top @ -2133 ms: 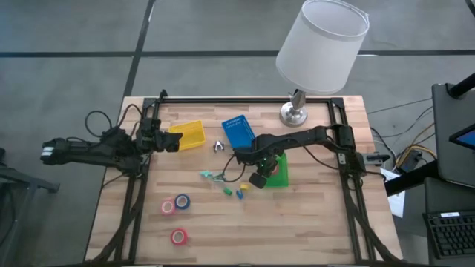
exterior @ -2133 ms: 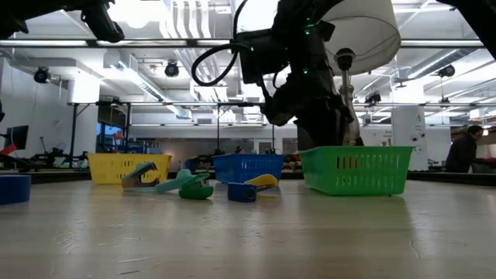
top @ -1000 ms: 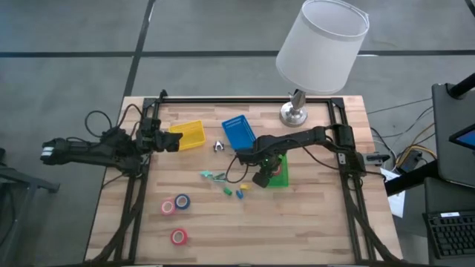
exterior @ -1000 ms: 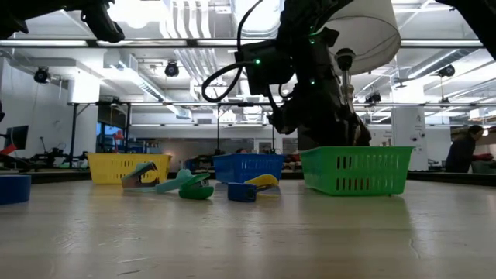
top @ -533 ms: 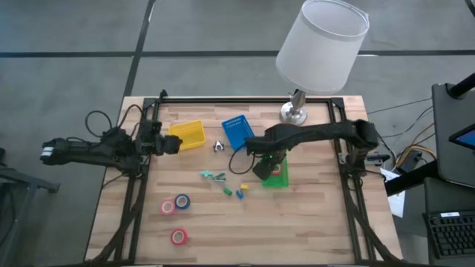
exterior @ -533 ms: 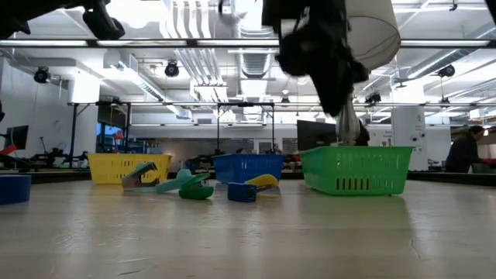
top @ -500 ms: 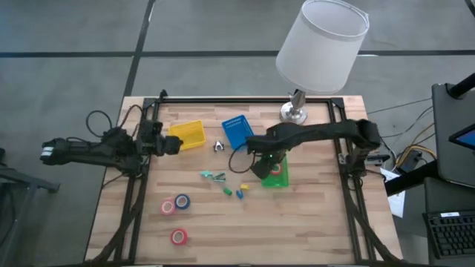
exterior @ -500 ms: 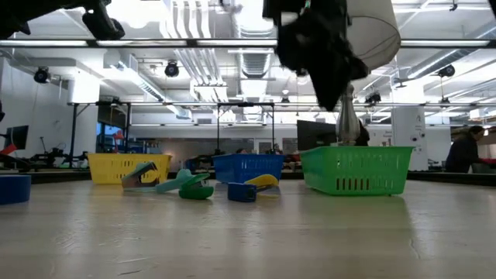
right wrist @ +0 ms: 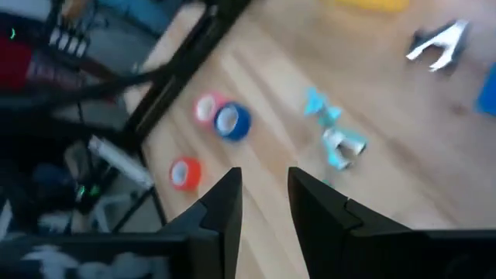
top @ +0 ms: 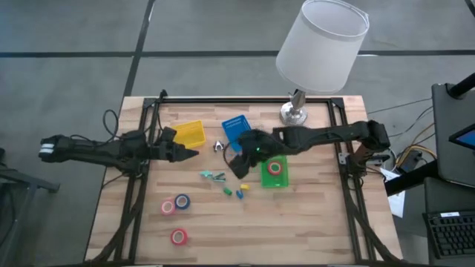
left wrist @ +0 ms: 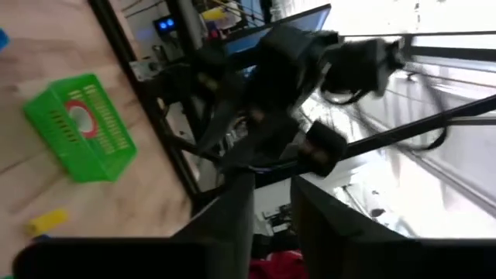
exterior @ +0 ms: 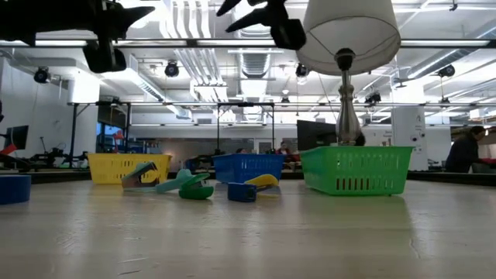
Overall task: Pick and place Stapler, Stapler remover, tape
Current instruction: Put the yellow stapler into the blue bin, then put the blue stapler into the blue bin
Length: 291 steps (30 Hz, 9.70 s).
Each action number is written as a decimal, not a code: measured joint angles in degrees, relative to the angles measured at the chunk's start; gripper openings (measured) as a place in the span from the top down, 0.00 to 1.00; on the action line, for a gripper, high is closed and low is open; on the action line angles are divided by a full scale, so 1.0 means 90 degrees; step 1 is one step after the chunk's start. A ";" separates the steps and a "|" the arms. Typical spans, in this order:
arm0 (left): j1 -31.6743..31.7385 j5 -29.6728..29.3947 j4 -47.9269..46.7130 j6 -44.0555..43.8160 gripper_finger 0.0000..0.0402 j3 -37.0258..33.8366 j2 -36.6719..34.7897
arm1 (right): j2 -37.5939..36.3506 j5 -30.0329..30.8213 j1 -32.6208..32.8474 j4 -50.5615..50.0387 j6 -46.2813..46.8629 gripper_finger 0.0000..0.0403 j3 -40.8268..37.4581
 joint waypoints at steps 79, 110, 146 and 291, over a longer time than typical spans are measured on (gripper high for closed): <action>-0.0005 0.0035 0.0598 -0.0323 0.75 0.0002 -0.0034 | 0.2160 -0.0626 0.0152 -0.1029 -0.3107 0.59 -0.0469; -0.0005 0.0035 0.0644 -0.0245 0.75 0.0002 -0.0027 | 0.2155 -0.0552 0.0151 -0.0821 -0.2720 0.84 -0.0592; -0.0005 0.0082 0.0644 -0.0299 0.75 0.0002 -0.0034 | 0.2155 0.0852 -0.1724 -0.3049 -0.2552 0.83 0.2652; -0.0007 0.0523 0.0335 -0.0248 0.75 -0.0012 -0.0012 | 0.4207 -0.0836 0.0387 -0.4622 -0.0364 0.48 0.3967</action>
